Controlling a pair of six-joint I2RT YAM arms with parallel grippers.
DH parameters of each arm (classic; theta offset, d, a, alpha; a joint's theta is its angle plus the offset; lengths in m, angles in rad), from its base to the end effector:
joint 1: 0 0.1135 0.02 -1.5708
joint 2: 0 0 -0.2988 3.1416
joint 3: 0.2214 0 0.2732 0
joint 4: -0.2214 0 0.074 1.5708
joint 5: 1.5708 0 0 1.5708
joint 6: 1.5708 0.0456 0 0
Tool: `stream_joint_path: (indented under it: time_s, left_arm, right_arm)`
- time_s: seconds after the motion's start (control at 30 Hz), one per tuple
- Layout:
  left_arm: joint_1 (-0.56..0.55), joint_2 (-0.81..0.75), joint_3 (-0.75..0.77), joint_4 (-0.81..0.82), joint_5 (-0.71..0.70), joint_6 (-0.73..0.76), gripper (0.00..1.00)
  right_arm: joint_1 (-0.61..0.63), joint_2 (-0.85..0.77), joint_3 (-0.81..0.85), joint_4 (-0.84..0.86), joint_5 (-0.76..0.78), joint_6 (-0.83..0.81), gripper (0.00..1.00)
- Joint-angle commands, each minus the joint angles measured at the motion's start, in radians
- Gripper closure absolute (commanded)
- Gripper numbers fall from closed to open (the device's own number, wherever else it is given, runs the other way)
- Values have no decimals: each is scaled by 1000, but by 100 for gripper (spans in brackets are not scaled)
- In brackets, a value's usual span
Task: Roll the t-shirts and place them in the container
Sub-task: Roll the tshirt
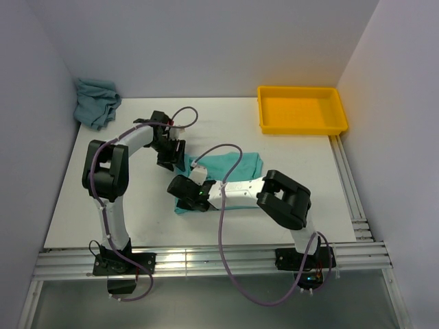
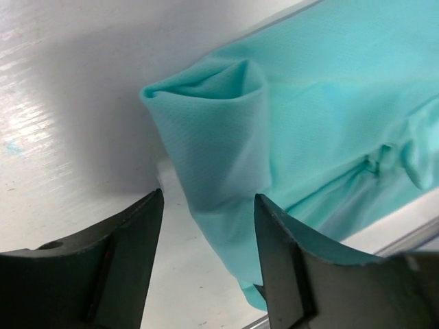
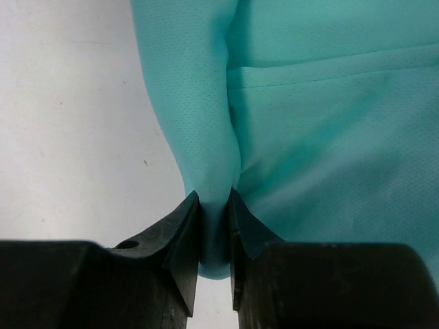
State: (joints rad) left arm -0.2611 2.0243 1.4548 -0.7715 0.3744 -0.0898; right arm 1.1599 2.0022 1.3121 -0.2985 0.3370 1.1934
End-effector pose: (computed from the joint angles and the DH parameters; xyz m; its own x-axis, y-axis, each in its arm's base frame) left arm 0.4152 -0.1282 0.1755 -0.9657 0.1716 -0.1949 0.2351 0.8967 -0.3751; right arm 0.1948 0.4093 0.1638 -0.8597 0.2232 -0.4594 0.0181 0.9122 0.4094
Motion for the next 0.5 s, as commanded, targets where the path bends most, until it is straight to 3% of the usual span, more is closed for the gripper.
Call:
stream_joint_path:
  time_s: [0.0, 0.23, 0.47]
  left_arm:
    - [10, -16, 70, -32, 92, 39, 38]
    - [92, -42, 98, -97, 297, 134, 35]
    - [154, -21, -2, -98, 402, 208, 35]
  right_arm:
    - [-15, -66, -108, 136, -62, 24, 75]
    - [-88, -132, -396, 586, -231, 93, 79]
    - [-158, -85, -563, 993, -394, 201, 80]
